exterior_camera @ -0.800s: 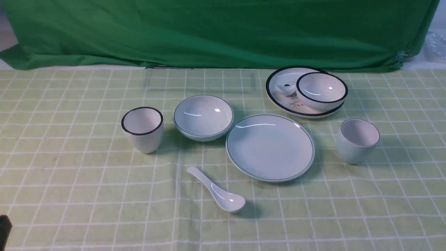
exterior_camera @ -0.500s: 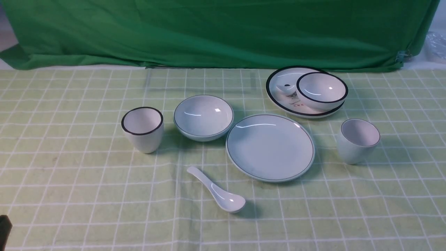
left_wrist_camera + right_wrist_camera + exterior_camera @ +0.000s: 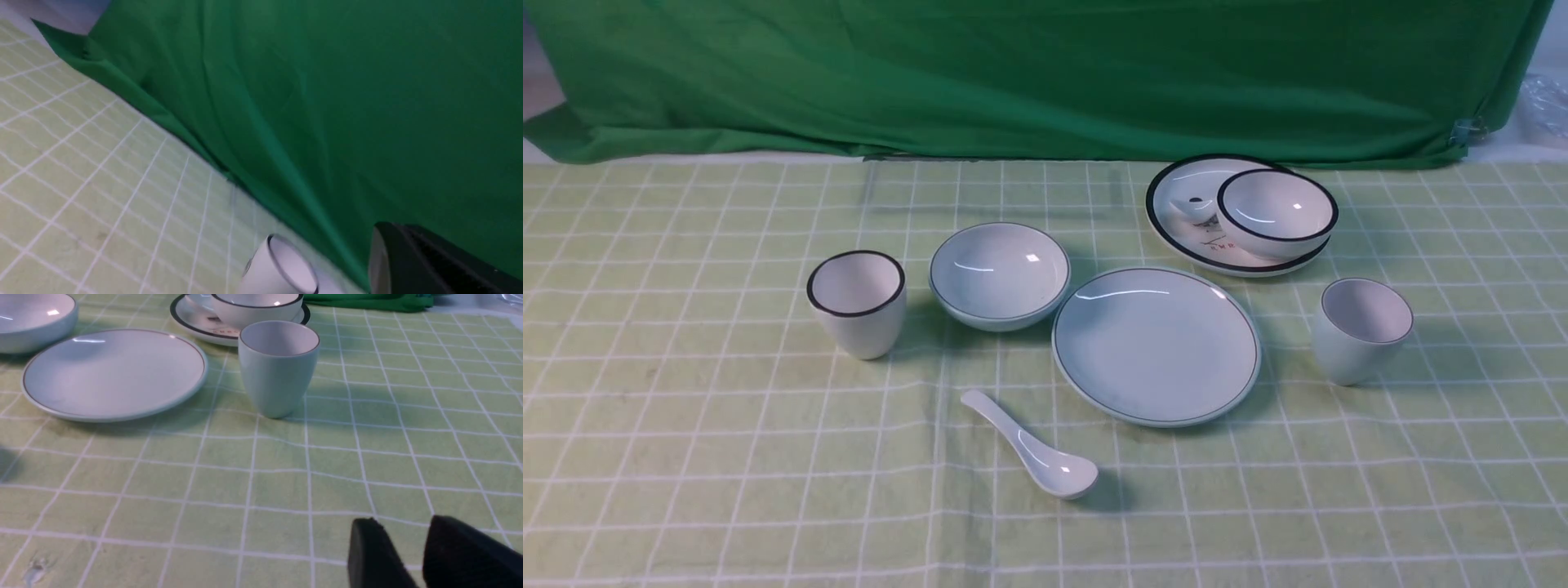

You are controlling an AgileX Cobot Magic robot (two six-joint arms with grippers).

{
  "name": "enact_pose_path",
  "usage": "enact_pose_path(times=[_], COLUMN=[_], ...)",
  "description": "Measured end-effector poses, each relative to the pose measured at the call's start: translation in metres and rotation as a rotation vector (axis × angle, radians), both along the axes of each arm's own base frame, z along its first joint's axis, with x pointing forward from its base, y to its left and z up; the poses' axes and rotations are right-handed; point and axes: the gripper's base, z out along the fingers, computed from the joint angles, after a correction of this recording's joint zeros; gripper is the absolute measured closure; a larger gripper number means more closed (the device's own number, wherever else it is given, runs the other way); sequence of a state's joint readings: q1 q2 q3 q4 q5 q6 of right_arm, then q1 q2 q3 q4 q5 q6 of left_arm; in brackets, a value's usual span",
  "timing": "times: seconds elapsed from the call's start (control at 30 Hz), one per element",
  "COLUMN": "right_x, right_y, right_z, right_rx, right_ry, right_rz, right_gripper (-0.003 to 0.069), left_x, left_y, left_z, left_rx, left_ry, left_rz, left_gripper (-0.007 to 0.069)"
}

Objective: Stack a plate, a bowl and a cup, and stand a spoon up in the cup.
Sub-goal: Use the left arm to grab a blue rice bowl

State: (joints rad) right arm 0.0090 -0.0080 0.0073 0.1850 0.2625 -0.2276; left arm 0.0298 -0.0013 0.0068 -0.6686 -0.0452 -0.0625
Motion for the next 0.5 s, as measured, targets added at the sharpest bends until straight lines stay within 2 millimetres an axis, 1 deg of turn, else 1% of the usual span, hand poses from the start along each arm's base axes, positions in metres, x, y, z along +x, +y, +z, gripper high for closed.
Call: enact_pose_path(times=[0.03, 0.07, 0.13, 0.17, 0.2, 0.27, 0.3, 0.33, 0.43, 0.47, 0.5], right_x=[0.0, 0.0, 0.0, 0.0, 0.0, 0.0, 0.0, 0.0, 0.0, 0.0, 0.0], right_y=[0.0, 0.0, 0.0, 0.0, 0.0, 0.0, 0.0, 0.0, 0.0, 0.0, 0.0], right_z=[0.0, 0.0, 0.0, 0.0, 0.0, 0.0, 0.0, 0.0, 0.0, 0.0, 0.0], right_rx=[0.0, 0.0, 0.0, 0.0, 0.0, 0.0, 0.0, 0.0, 0.0, 0.0, 0.0], right_ry=[0.0, -0.001, -0.001, -0.001, -0.001, -0.001, -0.001, -0.001, -0.001, -0.001, -0.001], right_rz=[0.0, 0.0, 0.0, 0.0, 0.0, 0.0, 0.0, 0.0, 0.0, 0.0, 0.0], right_gripper=[0.0421, 0.0421, 0.0421, 0.0421, 0.0421, 0.0421, 0.0421, 0.0421, 0.0421, 0.0421, 0.0421], left_x=[0.0, -0.001, -0.001, -0.003, -0.004, -0.002, -0.002, 0.003, 0.025, 0.037, 0.039], left_y=[0.0, 0.002, 0.0, -0.003, -0.007, -0.017, -0.017, -0.023, -0.032, -0.036, -0.037], left_z=[0.0, 0.003, 0.007, 0.016, 0.027, 0.057, 0.059, 0.077, 0.095, 0.102, 0.103], left_rx=[-0.014, -0.066, -0.08, -0.054, -0.007, 0.146, 0.159, 0.269, 0.436, 0.502, 0.501], left_ry=[-0.005, -0.032, -0.029, -0.016, 0.001, 0.096, 0.106, 0.182, 0.347, 0.423, 0.438], left_rz=[0.002, 0.014, -0.007, -0.044, -0.08, -0.188, -0.194, -0.268, -0.407, -0.477, -0.488], left_gripper=[0.062, 0.0618, 0.0617, 0.0615, 0.0615, 0.0613, 0.0613, 0.0612, 0.061, 0.061, 0.061])
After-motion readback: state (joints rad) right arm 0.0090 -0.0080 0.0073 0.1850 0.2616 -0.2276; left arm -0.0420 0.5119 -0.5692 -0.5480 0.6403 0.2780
